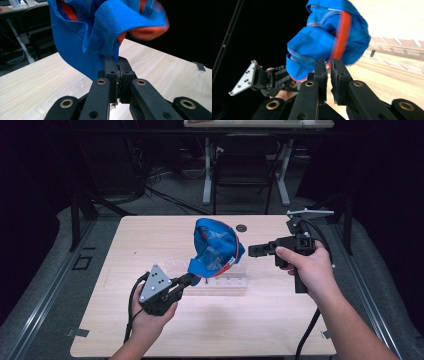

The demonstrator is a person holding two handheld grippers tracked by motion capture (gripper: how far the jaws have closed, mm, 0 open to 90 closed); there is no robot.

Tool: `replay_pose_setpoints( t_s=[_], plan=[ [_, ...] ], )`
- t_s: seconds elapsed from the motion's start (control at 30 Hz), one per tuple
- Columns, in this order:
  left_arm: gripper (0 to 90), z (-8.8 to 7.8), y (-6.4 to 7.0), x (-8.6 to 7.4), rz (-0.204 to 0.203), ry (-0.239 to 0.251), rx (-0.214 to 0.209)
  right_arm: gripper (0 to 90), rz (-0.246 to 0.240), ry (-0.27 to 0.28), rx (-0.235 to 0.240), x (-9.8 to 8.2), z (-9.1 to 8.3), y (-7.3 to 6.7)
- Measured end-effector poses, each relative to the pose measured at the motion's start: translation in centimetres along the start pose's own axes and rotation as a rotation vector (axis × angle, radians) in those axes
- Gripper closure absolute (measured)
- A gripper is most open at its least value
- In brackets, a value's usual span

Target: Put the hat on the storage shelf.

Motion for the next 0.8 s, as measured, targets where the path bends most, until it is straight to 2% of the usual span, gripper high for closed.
replay_pose_setpoints(
  t_s=[0.43,0.6,0.8],
  plan=[
    [88.7,1.2,-2.3,0.3,-0.044,0.027,0.040,83.4,-0.007,0.007,-0.008,-0.7,-0.1,1.0],
    [88.7,1.9,-2.6,0.2,-0.053,0.040,0.046,83.2,-0.018,0.014,-0.015,-0.9,0.0,1.3],
    [88.7,3.3,-2.7,-0.6,-0.061,0.043,0.051,83.1,-0.023,0.010,-0.013,-1.2,0.1,1.4]
  ],
)
Point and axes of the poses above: each handheld gripper's, and its own axes: z roughly forward along the jaws, x roughly out of its top, y roughly to its right, the point moved 5 cm from there along z, roughly forward along the jaws, and after that the axes turned 6 degrees about z, right-handed, at the moved point
